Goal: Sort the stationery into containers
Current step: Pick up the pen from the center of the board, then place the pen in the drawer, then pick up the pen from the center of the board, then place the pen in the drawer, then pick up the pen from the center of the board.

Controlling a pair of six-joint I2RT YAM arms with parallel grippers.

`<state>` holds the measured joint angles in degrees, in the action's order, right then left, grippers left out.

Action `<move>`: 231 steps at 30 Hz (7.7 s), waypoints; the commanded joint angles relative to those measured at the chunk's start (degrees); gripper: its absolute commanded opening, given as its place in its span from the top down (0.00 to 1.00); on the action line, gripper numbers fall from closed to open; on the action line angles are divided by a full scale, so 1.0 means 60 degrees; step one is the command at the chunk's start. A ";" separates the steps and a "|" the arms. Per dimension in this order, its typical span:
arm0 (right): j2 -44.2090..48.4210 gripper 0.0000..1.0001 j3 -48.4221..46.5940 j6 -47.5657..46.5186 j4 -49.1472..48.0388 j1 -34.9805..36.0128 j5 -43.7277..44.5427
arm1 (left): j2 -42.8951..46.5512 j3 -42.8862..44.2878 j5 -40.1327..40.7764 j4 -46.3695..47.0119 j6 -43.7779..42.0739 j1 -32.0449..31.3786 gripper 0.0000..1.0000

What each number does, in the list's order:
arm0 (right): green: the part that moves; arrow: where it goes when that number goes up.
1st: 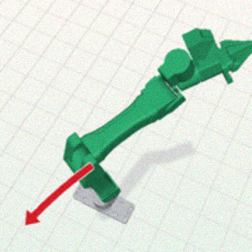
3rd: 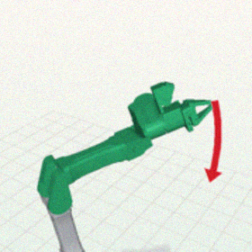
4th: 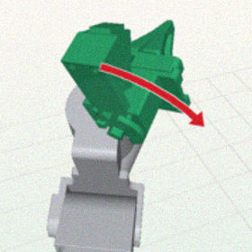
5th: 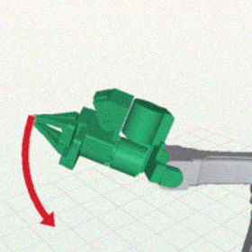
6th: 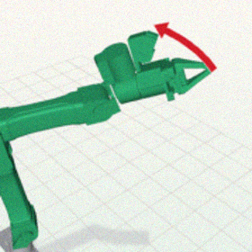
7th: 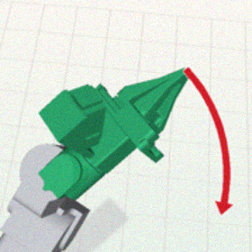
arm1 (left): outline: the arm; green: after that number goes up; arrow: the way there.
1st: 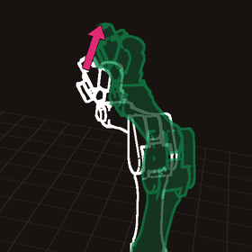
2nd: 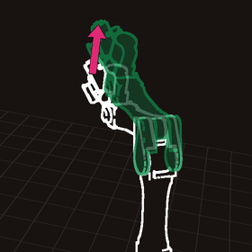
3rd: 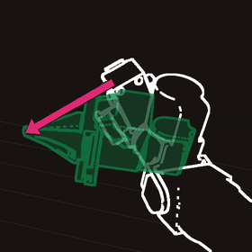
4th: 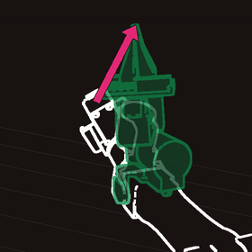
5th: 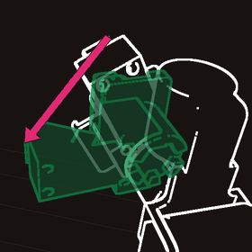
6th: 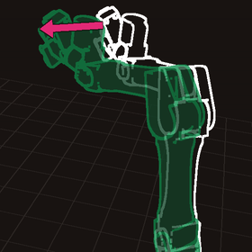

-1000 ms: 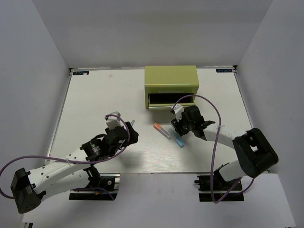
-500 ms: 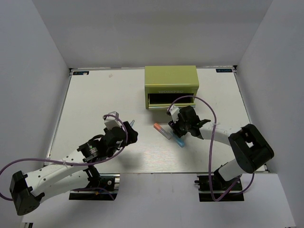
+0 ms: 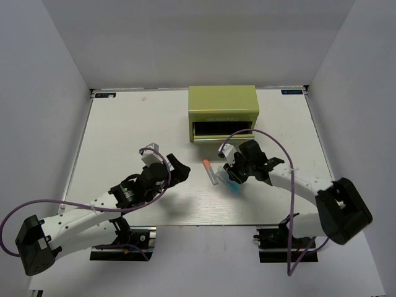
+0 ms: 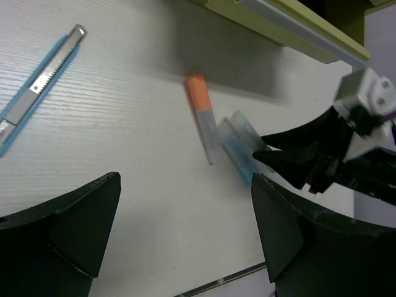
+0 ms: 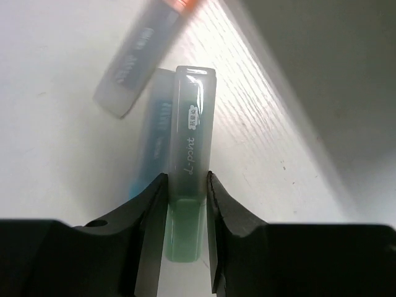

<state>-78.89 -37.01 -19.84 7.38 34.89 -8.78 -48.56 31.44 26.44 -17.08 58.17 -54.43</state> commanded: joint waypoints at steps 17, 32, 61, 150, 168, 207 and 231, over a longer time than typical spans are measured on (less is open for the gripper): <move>0.1343 0.99 -0.3952 -0.5320 0.1774 -0.0088 -0.1308 | -0.2907 0.0763 -0.0686 0.1953 0.2873 0.0049 0.01; -0.0883 0.92 -0.5709 -0.6743 0.1393 -0.0513 -0.0237 | -0.5222 0.1952 -0.0744 0.1366 0.2697 0.0049 0.01; 0.1442 0.89 -0.4218 -0.1367 0.1803 -0.1699 -0.1775 | -0.9175 0.5919 -0.0685 -0.0946 0.1556 -0.0141 0.32; 0.3773 0.71 -0.1536 -0.0561 0.1334 -0.2827 -0.1966 | -0.5877 0.4543 -0.1048 0.6128 -1.3018 0.0019 1.00; 0.4682 0.69 -0.0570 -0.0605 0.1217 -0.3076 -0.1848 | -0.8386 0.6522 -0.2311 0.6040 -1.4236 0.0987 0.96; 0.1801 0.30 -0.0305 -0.1939 0.2024 -0.1657 -0.3124 | -0.3219 0.4579 0.1291 -0.0020 -0.5971 0.1001 0.01; -0.0855 0.61 -0.0643 0.0611 0.0499 0.1069 0.1067 | 0.1193 0.0678 0.1395 -0.3935 0.0427 0.1001 0.00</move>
<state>-83.88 -40.21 -17.41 11.33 40.73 -4.67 -41.43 35.92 33.91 -39.33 58.46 -48.49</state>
